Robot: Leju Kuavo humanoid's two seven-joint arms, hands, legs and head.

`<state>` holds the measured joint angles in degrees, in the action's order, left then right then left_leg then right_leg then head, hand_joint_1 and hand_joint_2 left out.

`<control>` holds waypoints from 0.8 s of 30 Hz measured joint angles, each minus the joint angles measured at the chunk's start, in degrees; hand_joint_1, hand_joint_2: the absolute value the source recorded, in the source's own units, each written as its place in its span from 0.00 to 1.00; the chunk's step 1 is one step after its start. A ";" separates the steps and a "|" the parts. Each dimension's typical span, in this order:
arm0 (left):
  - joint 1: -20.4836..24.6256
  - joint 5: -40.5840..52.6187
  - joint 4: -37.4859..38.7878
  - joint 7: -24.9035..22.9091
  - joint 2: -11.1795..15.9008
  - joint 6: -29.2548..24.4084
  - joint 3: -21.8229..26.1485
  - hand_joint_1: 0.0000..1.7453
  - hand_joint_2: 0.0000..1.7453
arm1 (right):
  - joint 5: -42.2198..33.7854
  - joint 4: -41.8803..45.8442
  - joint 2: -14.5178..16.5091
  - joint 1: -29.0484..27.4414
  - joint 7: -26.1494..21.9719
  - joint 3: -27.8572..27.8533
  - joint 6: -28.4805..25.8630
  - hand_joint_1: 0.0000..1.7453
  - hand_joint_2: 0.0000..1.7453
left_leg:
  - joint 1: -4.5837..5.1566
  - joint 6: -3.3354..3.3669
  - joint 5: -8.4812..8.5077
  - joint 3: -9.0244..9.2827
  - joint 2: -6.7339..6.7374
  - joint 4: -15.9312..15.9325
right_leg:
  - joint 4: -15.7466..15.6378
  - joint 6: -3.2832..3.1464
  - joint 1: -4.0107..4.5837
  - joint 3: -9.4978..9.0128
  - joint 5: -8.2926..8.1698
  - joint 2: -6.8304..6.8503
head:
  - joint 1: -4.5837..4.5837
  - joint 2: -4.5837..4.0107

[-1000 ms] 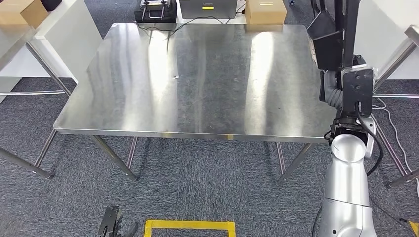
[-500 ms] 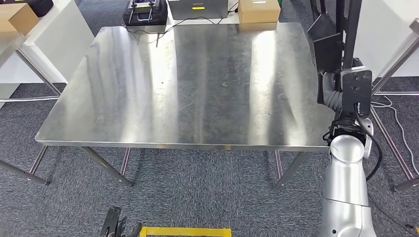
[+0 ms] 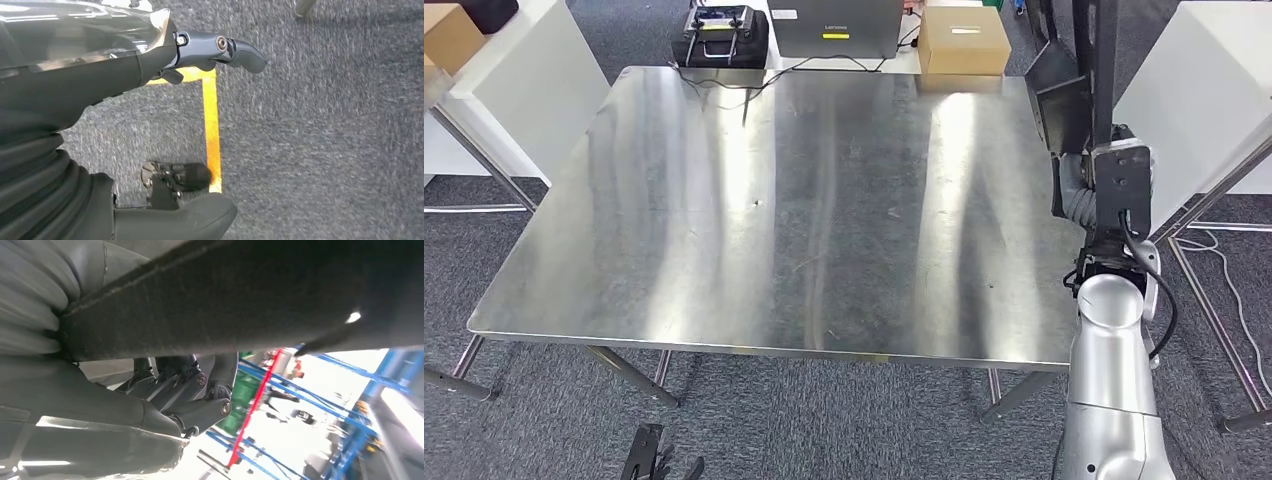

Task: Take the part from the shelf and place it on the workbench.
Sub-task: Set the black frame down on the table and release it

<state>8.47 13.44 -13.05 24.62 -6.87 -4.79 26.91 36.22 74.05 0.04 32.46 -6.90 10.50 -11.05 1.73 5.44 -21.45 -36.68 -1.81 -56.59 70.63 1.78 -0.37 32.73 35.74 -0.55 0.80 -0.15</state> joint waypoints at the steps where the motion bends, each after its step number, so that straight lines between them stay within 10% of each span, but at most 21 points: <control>1: 0.03 -0.05 0.00 -0.05 -0.08 -0.01 0.00 0.00 1.00 | 2.38 -0.49 -0.10 0.31 1.32 0.37 -0.10 1.00 1.00 | 0.00 -0.11 -0.51 0.39 -0.15 0.00 | 1.44 -0.04 -0.02 2.15 1.39 0.00 | 0.01 0.00; 3: 0.09 -0.08 0.00 -0.08 -0.18 -0.02 0.00 0.00 1.00 | 8.11 -2.47 -0.30 1.33 4.12 1.34 -0.51 1.00 1.00 | 0.01 -0.37 -1.55 1.46 -0.44 -0.01 | -0.67 0.61 -0.04 4.20 1.07 0.01 | 0.01 0.00; 5: 0.29 -0.09 0.00 0.36 -0.26 -0.33 0.00 0.00 1.00 | 14.30 -5.85 -0.43 2.93 6.66 2.35 -1.26 1.00 1.00 | 0.02 -0.66 -2.49 2.66 -0.66 -0.02 | -7.63 1.80 -0.03 3.63 -4.97 -0.01 | -0.01 0.00; 8: 0.68 -0.19 0.00 1.56 -0.46 -1.19 0.01 0.00 1.00 | 23.28 -12.80 -0.46 6.01 9.92 3.96 -3.22 1.00 1.00 | 0.14 -1.32 -3.41 3.23 -1.02 -0.31 | -13.34 0.60 0.41 2.55 -11.09 0.02 | 0.05 0.00; 12: 1.07 -0.72 -0.07 2.52 -0.40 -0.76 0.10 0.00 1.00 | 31.60 -21.51 0.44 10.37 12.68 5.89 -5.13 1.00 1.00 | 0.13 -2.52 -4.67 2.02 -0.37 -2.60 | -14.10 -1.46 -0.42 1.26 -11.48 0.19 | 0.17 0.00; 17: 1.38 -1.28 -0.09 2.84 -0.23 1.18 0.23 0.00 1.00 | 36.11 -30.06 2.00 13.45 14.38 7.39 -5.70 1.00 1.00 | -2.12 -5.13 -8.81 -6.42 1.28 -15.78 | -14.26 -2.16 -0.79 0.14 -10.73 0.43 | 0.58 0.00; 21: 1.61 -0.81 -0.10 3.11 0.02 0.57 0.25 0.00 1.00 | 41.89 -36.15 3.05 15.56 17.28 8.39 -4.74 1.00 1.00 | -3.21 -6.25 -1.52 -1.98 1.85 -3.44 | -14.25 -1.09 -1.33 -0.72 -9.97 0.46 | 0.59 0.00; 24: 2.00 -1.25 -0.14 2.97 0.06 0.36 0.34 0.00 1.00 | 43.91 -40.33 4.00 17.18 18.32 9.07 -4.19 1.00 1.00 | -2.55 -5.20 -1.24 -0.20 1.74 -0.14 | -14.45 -0.07 -1.18 -0.71 -9.65 0.50 | 0.65 0.00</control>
<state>10.47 12.19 -13.19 27.58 -6.81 -4.43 27.24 80.13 33.72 4.04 49.63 11.42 19.57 -15.24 -0.83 0.24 -22.69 -36.88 -0.07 -56.73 56.17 1.71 -1.55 32.02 26.09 -0.05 1.45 -0.15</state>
